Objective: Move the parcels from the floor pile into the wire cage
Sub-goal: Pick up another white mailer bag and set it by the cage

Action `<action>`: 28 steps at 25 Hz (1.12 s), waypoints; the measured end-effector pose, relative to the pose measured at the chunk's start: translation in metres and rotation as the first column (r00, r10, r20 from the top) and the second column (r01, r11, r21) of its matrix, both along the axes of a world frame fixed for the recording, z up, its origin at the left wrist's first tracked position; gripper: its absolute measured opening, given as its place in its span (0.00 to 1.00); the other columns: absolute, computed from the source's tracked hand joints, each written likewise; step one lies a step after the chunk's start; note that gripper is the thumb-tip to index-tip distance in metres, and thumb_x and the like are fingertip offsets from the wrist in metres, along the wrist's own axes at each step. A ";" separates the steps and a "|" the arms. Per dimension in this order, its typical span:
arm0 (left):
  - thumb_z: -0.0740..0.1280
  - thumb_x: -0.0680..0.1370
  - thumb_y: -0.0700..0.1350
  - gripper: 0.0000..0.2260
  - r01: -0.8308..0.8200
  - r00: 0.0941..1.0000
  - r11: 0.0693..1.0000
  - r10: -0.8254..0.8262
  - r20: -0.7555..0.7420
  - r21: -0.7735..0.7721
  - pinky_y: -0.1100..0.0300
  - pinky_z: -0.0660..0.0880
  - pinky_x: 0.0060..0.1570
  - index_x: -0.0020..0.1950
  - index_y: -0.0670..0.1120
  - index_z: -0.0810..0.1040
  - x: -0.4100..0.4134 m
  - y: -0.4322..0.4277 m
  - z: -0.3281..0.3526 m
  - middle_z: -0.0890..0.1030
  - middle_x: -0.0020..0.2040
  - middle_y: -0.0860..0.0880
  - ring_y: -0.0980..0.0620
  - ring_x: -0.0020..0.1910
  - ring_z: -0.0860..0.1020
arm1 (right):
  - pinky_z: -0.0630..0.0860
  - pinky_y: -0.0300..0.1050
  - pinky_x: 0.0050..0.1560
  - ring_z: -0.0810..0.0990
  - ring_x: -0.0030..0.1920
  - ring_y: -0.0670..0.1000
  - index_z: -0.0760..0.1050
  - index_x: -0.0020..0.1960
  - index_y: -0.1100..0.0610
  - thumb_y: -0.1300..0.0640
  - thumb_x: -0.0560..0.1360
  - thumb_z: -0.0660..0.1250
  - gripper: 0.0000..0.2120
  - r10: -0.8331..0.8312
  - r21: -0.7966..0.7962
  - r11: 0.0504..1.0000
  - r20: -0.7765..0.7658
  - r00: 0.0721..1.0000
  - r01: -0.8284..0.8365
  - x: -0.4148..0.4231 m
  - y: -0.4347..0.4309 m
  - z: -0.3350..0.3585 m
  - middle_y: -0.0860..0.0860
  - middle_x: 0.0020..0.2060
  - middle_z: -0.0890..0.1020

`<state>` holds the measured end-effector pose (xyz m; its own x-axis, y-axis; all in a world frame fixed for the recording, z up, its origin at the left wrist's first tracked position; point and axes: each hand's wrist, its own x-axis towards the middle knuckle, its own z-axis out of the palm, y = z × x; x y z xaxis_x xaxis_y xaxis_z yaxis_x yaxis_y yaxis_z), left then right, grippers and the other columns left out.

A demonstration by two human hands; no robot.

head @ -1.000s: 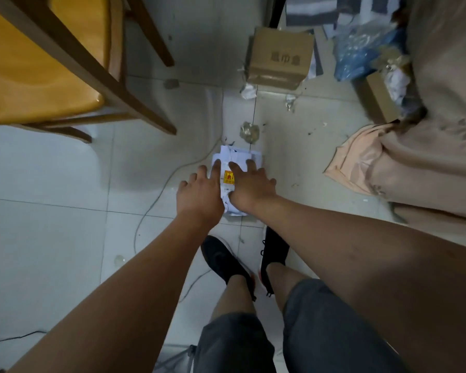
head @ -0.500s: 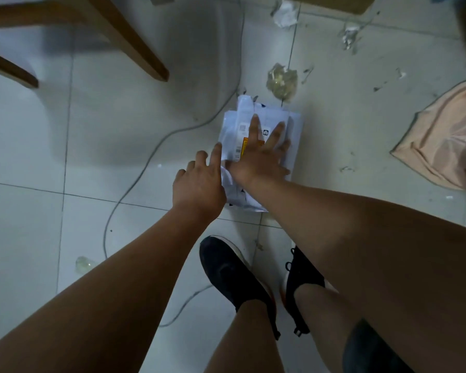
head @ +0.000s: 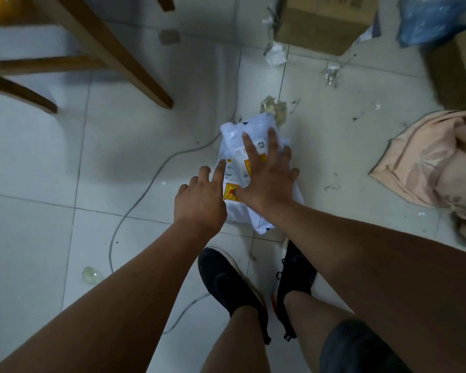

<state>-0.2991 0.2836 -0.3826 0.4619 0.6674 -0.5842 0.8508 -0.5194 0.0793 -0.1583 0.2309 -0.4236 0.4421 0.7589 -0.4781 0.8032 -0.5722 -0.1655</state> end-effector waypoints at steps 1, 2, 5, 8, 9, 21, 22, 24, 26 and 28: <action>0.65 0.77 0.44 0.38 0.009 1.000 1.000 -0.009 0.007 0.011 0.52 0.73 0.54 0.82 0.52 0.49 0.007 0.004 0.024 0.68 0.71 0.45 0.44 0.58 0.77 | 0.69 0.72 0.63 0.51 0.77 0.69 0.36 0.81 0.37 0.31 0.65 0.73 0.59 0.030 0.003 1.000 0.007 1.000 -0.030 0.005 -0.001 0.024 0.54 0.82 0.37; 0.65 0.77 0.44 0.37 0.020 1.000 0.999 -0.021 0.019 0.026 0.51 0.73 0.55 0.82 0.53 0.49 0.014 0.009 0.050 0.68 0.71 0.45 0.44 0.58 0.77 | 0.69 0.72 0.63 0.51 0.77 0.69 0.35 0.81 0.37 0.30 0.65 0.73 0.59 0.051 0.007 0.999 0.008 0.999 -0.051 0.010 -0.001 0.051 0.54 0.81 0.37; 0.64 0.77 0.44 0.37 0.066 0.996 0.996 -0.069 0.062 0.063 0.51 0.73 0.56 0.83 0.54 0.50 0.036 0.029 0.140 0.68 0.73 0.46 0.43 0.59 0.76 | 0.66 0.72 0.66 0.47 0.78 0.69 0.32 0.79 0.36 0.31 0.66 0.73 0.60 0.069 -0.002 0.998 -0.029 0.997 -0.069 0.028 0.008 0.141 0.53 0.80 0.32; 0.63 0.78 0.46 0.36 0.141 0.988 0.986 -0.146 0.050 0.087 0.50 0.70 0.60 0.83 0.53 0.51 0.057 0.048 0.226 0.67 0.74 0.47 0.43 0.63 0.74 | 0.63 0.73 0.69 0.42 0.79 0.69 0.31 0.79 0.35 0.32 0.68 0.72 0.58 0.074 -0.048 0.996 -0.073 0.995 -0.077 0.045 0.021 0.232 0.51 0.78 0.27; 0.63 0.78 0.46 0.36 0.159 0.985 0.982 -0.164 0.046 0.098 0.50 0.70 0.61 0.83 0.53 0.52 0.062 0.053 0.256 0.67 0.74 0.47 0.43 0.64 0.74 | 0.63 0.72 0.69 0.42 0.79 0.69 0.32 0.79 0.36 0.32 0.67 0.72 0.58 0.082 -0.056 0.995 -0.073 0.994 -0.086 0.049 0.026 0.265 0.51 0.79 0.28; 0.65 0.79 0.49 0.31 0.256 0.943 0.933 -0.298 0.145 0.252 0.48 0.74 0.59 0.80 0.53 0.58 0.102 0.073 0.537 0.71 0.72 0.49 0.43 0.65 0.76 | 0.62 0.69 0.70 0.45 0.79 0.65 0.41 0.80 0.36 0.34 0.65 0.75 0.56 0.008 0.039 0.999 -0.043 0.999 -0.006 0.077 0.035 0.562 0.50 0.81 0.37; 0.65 0.79 0.49 0.30 0.274 0.935 0.924 -0.321 0.151 0.266 0.47 0.74 0.59 0.80 0.53 0.58 0.105 0.071 0.555 0.71 0.72 0.48 0.43 0.65 0.76 | 0.62 0.69 0.71 0.45 0.79 0.65 0.41 0.80 0.36 0.35 0.65 0.75 0.56 -0.006 0.048 0.999 -0.045 0.999 0.009 0.080 0.028 0.580 0.50 0.81 0.37; 0.64 0.80 0.48 0.30 0.258 0.938 0.938 -0.301 0.174 0.232 0.47 0.78 0.57 0.80 0.54 0.58 0.110 0.070 0.580 0.70 0.73 0.48 0.43 0.65 0.76 | 0.63 0.69 0.70 0.46 0.79 0.65 0.41 0.80 0.36 0.35 0.64 0.75 0.56 -0.017 0.054 0.998 -0.070 0.997 0.021 0.086 0.018 0.604 0.50 0.81 0.38; 0.64 0.81 0.50 0.29 0.266 0.930 0.949 -0.299 0.215 0.169 0.46 0.80 0.54 0.81 0.55 0.57 0.115 0.060 0.607 0.67 0.76 0.48 0.43 0.65 0.76 | 0.64 0.69 0.70 0.47 0.78 0.65 0.42 0.80 0.36 0.35 0.64 0.75 0.56 -0.026 0.056 0.998 -0.085 0.996 0.031 0.090 -0.004 0.629 0.49 0.81 0.39; 0.64 0.81 0.50 0.29 0.333 0.905 0.928 -0.364 0.219 0.164 0.46 0.80 0.53 0.81 0.56 0.57 0.117 0.047 0.631 0.65 0.77 0.49 0.43 0.65 0.76 | 0.63 0.70 0.70 0.46 0.79 0.65 0.43 0.80 0.36 0.35 0.64 0.75 0.55 -0.042 0.048 0.998 -0.088 0.995 0.047 0.095 -0.027 0.652 0.49 0.81 0.39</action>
<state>-0.1818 0.3307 0.2489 0.7943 0.4959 -0.3511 0.5764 -0.7977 0.1774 -0.0633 0.2035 0.2288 0.4345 0.7632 -0.4783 0.7585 -0.5964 -0.2626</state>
